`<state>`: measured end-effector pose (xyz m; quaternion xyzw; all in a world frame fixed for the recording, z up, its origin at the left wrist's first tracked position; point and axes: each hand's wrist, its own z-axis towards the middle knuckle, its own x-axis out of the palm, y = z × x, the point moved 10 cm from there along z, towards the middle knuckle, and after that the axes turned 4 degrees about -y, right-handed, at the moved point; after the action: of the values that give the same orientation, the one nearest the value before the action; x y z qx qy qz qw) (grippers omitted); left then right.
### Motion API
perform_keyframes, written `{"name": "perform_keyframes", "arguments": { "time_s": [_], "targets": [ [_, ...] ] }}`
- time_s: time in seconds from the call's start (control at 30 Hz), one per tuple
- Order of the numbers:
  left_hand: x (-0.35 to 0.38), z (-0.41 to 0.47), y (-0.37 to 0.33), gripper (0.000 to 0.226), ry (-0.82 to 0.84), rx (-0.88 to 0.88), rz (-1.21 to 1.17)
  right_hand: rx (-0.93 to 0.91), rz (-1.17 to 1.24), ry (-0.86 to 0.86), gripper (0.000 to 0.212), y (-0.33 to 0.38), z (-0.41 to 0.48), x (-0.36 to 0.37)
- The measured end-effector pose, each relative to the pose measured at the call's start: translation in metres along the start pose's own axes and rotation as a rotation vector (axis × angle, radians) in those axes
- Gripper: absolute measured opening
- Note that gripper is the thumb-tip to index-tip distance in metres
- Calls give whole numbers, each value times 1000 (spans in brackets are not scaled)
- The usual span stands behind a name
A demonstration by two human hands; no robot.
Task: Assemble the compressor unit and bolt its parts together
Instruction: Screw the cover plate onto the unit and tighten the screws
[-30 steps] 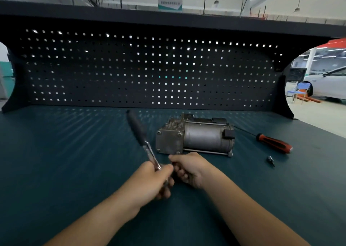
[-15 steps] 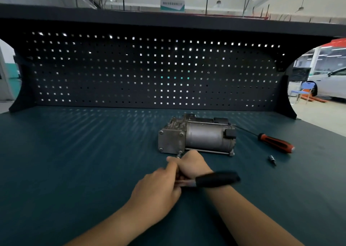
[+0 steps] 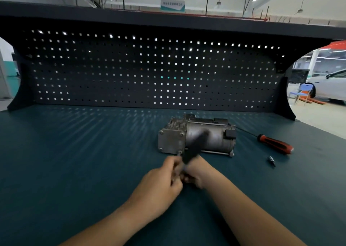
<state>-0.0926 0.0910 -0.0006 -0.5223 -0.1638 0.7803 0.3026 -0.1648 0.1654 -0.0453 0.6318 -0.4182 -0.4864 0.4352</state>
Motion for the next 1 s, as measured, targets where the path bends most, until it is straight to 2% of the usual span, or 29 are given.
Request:
{"name": "perform_keyframes", "arguments": {
  "time_s": [0.07,0.13,0.2,0.27,0.37,0.43,0.5,0.53,0.57,0.6,0.67,0.73,0.8,0.87,0.93,1.0],
  "targets": [
    [4,-3,-12,46,-30,172,350,-45,-90,-70,33,4,0,-9],
    [9,-4,-19,52,-41,236,533,-48,-90,-117,46,4,-1,-17],
    [9,-3,-20,52,-43,243,536,-34,-42,-102,49,4,-1,-17],
    [5,-3,-17,49,-69,228,414,-14,-15,-94,46,2,0,-16],
    [3,-2,-6,30,-6,55,-54,9,63,-105,34,2,3,-15],
    [7,2,13,6,-8,-244,-526,49,127,-96,33,0,4,-13],
    [22,-3,24,18,19,-601,-1074,89,188,-85,32,-3,5,-11],
    [25,-7,24,23,11,-726,-1272,103,209,-79,32,-4,5,-10],
    [25,-9,25,23,13,-781,-1359,113,222,-74,31,-5,6,-9],
    [24,-8,25,21,41,-773,-1349,118,224,-70,31,-5,6,-8],
    [19,-5,27,20,88,-666,-1136,114,207,-58,32,-6,6,-7],
    [10,1,23,17,118,-412,-696,98,169,-37,32,-6,4,-5],
    [11,3,8,14,136,-88,-139,62,110,-48,33,-5,4,-6],
    [18,0,-3,25,137,68,261,-2,11,-122,37,-1,5,-11],
    [12,0,-8,28,40,96,306,-43,-34,-170,41,3,4,-13],
    [6,3,-10,28,-17,105,219,-33,12,-176,34,4,6,-13]
  ]
}}
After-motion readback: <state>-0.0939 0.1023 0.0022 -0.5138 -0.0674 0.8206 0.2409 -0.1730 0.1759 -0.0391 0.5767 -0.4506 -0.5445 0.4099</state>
